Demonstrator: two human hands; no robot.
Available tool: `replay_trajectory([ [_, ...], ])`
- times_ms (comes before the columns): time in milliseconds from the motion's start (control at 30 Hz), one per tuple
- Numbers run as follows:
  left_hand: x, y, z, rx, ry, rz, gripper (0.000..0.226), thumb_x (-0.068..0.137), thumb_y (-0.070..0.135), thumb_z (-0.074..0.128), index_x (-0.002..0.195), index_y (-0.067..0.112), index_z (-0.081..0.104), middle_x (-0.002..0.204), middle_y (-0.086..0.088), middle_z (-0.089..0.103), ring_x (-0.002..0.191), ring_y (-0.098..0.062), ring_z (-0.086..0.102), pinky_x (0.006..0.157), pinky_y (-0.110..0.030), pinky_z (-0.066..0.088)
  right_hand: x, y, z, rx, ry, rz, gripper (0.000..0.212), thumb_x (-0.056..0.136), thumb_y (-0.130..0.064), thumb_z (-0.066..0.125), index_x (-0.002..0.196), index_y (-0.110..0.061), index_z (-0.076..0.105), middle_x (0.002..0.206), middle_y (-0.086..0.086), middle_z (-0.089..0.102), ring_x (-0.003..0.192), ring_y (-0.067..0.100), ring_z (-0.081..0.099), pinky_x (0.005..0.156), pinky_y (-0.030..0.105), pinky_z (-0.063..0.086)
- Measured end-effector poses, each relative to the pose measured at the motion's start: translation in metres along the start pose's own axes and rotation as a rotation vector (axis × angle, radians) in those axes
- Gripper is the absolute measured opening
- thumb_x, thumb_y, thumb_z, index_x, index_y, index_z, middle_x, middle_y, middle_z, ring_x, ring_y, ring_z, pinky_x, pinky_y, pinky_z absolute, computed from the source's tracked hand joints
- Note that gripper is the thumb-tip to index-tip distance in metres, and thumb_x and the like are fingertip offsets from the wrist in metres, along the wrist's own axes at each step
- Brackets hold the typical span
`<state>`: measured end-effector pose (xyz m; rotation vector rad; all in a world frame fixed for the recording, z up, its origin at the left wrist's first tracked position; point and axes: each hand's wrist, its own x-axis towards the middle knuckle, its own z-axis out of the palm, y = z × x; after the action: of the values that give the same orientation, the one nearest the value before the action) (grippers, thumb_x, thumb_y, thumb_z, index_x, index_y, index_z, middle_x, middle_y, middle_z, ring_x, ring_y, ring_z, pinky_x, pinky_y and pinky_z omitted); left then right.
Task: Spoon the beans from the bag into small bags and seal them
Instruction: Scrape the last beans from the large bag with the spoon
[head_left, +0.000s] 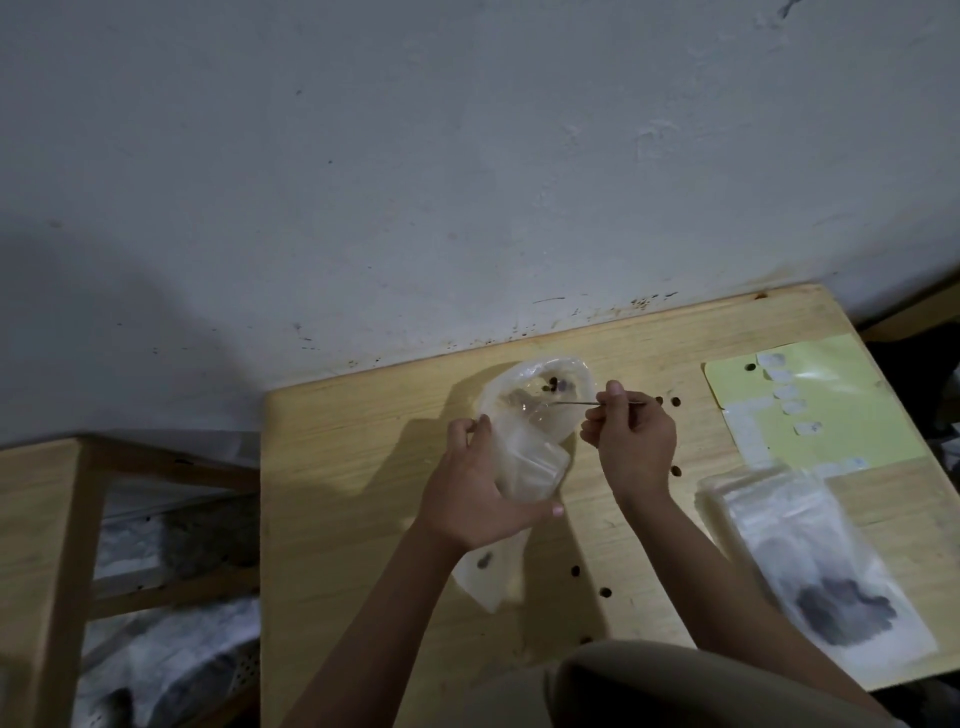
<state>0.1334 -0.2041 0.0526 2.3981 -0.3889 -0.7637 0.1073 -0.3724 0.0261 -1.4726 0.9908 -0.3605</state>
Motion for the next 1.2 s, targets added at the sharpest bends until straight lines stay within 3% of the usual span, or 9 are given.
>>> replay_trajectory([
  [200, 0.000, 0.002, 0.002, 0.001, 0.096, 0.001, 0.118, 0.054, 0.071, 0.075, 0.144, 0.018, 0.020, 0.139, 0.007, 0.019, 0.121, -0.014, 0.039, 0.085, -0.027, 0.047, -0.010, 0.004, 0.001, -0.083, 0.163, -0.178, 0.015, 0.095, -0.025, 0.052, 0.090, -0.013, 0.059, 0.074, 0.006, 0.067, 0.068, 0.014, 0.067, 0.068, 0.027, 0.054],
  [400, 0.000, 0.003, 0.005, 0.011, 0.120, 0.018, 0.118, 0.053, 0.073, 0.073, 0.143, 0.018, 0.021, 0.139, 0.006, 0.021, 0.121, -0.014, 0.041, 0.085, -0.028, 0.050, -0.012, 0.014, -0.002, -0.197, 0.158, -0.345, 0.014, 0.096, -0.017, 0.050, 0.101, -0.010, 0.061, 0.081, 0.005, 0.066, 0.073, 0.015, 0.065, 0.062, 0.012, 0.050],
  [500, -0.001, 0.003, 0.008, -0.002, 0.110, 0.010, 0.117, 0.053, 0.073, 0.073, 0.143, 0.018, 0.023, 0.137, 0.006, 0.022, 0.119, -0.014, 0.042, 0.084, -0.028, 0.049, -0.006, 0.013, 0.001, -0.156, 0.225, -0.225, 0.014, 0.097, -0.020, 0.049, 0.095, -0.010, 0.059, 0.079, 0.004, 0.067, 0.072, 0.018, 0.068, 0.070, 0.033, 0.057],
  [567, -0.001, 0.004, 0.009, -0.009, 0.106, 0.006, 0.115, 0.053, 0.073, 0.073, 0.141, 0.018, 0.024, 0.136, 0.005, 0.022, 0.118, -0.014, 0.043, 0.085, -0.029, 0.050, -0.001, 0.011, 0.003, -0.125, 0.249, -0.122, 0.026, 0.097, -0.025, 0.048, 0.093, -0.002, 0.062, 0.076, 0.004, 0.069, 0.070, 0.016, 0.068, 0.074, 0.039, 0.057],
  [700, 0.002, 0.009, 0.010, -0.031, 0.111, 0.021, 0.116, 0.053, 0.073, 0.073, 0.142, 0.018, 0.023, 0.135, 0.007, 0.021, 0.117, -0.012, 0.043, 0.085, -0.028, 0.050, 0.005, 0.003, 0.001, -0.138, 0.224, -0.080, 0.033, 0.096, -0.031, 0.049, 0.092, -0.002, 0.064, 0.072, 0.001, 0.070, 0.069, 0.012, 0.069, 0.072, 0.033, 0.055],
  [833, 0.006, 0.013, 0.011, -0.033, 0.113, 0.024, 0.119, 0.051, 0.074, 0.073, 0.143, 0.020, 0.020, 0.136, 0.008, 0.020, 0.118, -0.012, 0.042, 0.085, -0.028, 0.050, 0.005, 0.004, 0.000, -0.173, 0.217, -0.120, 0.020, 0.096, -0.023, 0.050, 0.096, -0.007, 0.062, 0.077, 0.007, 0.070, 0.069, 0.013, 0.068, 0.072, 0.033, 0.056],
  [1000, 0.008, 0.016, 0.010, -0.049, 0.126, 0.042, 0.114, 0.053, 0.072, 0.074, 0.141, 0.020, 0.024, 0.132, 0.009, 0.022, 0.110, -0.009, 0.042, 0.082, -0.025, 0.048, 0.005, 0.012, 0.006, -0.028, 0.293, -0.029, 0.013, 0.095, -0.018, 0.051, 0.096, -0.009, 0.060, 0.081, 0.012, 0.070, 0.069, 0.016, 0.068, 0.072, 0.035, 0.057],
  [1100, 0.010, 0.015, 0.009, -0.051, 0.131, 0.042, 0.111, 0.052, 0.072, 0.074, 0.138, 0.021, 0.026, 0.127, 0.009, 0.024, 0.105, -0.007, 0.041, 0.079, -0.023, 0.046, 0.010, 0.015, 0.008, -0.009, 0.217, 0.003, 0.016, 0.095, -0.018, 0.051, 0.095, -0.010, 0.065, 0.074, 0.002, 0.067, 0.074, 0.017, 0.069, 0.075, 0.034, 0.056],
  [1200, 0.014, 0.012, 0.005, -0.078, 0.141, 0.027, 0.105, 0.053, 0.069, 0.076, 0.134, 0.020, 0.031, 0.123, 0.009, 0.026, 0.100, -0.006, 0.041, 0.077, -0.022, 0.044, 0.018, 0.017, 0.005, 0.091, 0.133, 0.121, 0.020, 0.096, -0.016, 0.051, 0.097, -0.006, 0.067, 0.074, 0.006, 0.068, 0.074, 0.016, 0.068, 0.076, 0.033, 0.057],
])
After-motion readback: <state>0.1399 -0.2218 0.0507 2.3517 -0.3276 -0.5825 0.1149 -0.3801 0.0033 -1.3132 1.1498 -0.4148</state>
